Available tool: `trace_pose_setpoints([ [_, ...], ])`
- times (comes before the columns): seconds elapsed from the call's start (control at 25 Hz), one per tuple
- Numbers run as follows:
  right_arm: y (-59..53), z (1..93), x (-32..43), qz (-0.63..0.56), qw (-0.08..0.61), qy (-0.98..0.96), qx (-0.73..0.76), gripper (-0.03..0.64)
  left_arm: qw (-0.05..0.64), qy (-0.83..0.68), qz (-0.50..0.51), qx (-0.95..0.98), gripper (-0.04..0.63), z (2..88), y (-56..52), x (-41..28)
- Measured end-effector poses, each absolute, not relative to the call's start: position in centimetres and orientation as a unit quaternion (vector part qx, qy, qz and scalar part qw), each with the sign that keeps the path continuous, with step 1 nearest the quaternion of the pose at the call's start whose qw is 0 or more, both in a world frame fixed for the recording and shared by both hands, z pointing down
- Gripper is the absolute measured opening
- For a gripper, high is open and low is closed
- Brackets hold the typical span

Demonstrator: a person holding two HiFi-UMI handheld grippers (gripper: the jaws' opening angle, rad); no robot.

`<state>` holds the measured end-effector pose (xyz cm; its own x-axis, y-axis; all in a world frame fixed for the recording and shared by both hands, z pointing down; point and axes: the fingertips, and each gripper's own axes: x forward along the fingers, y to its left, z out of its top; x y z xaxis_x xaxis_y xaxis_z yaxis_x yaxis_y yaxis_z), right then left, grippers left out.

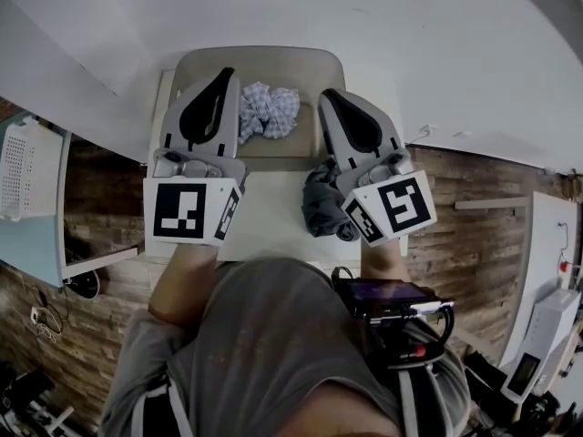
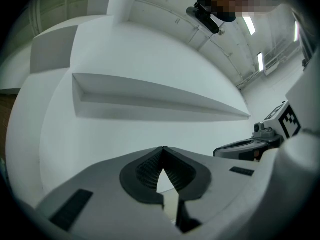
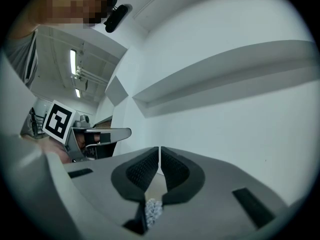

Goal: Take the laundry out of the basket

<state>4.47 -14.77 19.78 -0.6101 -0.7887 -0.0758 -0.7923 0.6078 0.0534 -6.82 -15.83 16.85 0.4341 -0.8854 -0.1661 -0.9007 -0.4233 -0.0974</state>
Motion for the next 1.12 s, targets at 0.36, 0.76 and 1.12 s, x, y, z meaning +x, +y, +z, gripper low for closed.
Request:
trace_pose_setpoints([
  [0.36, -17.8, 19.5, 5.1, 0.027, 0.037, 0.893, -0.448, 0.018, 0.097, 0.529, 0.023, -0.843, 0.008, 17.2, -20.8, -6.3],
  [0.76, -21.1, 21.1, 4.3, -0.004, 0.024, 0.895, -0.446, 0.018, 0.060, 0.512, -0.031, -0.857, 0.008, 23.1, -25.5, -5.0],
  [1.12, -24.0, 22.8, 5.2, -0.024, 0.021, 0.890, -0.454, 0.018, 0.019, 0.493, -0.091, -0.865, 0.008, 29.5, -29.1, -4.0],
])
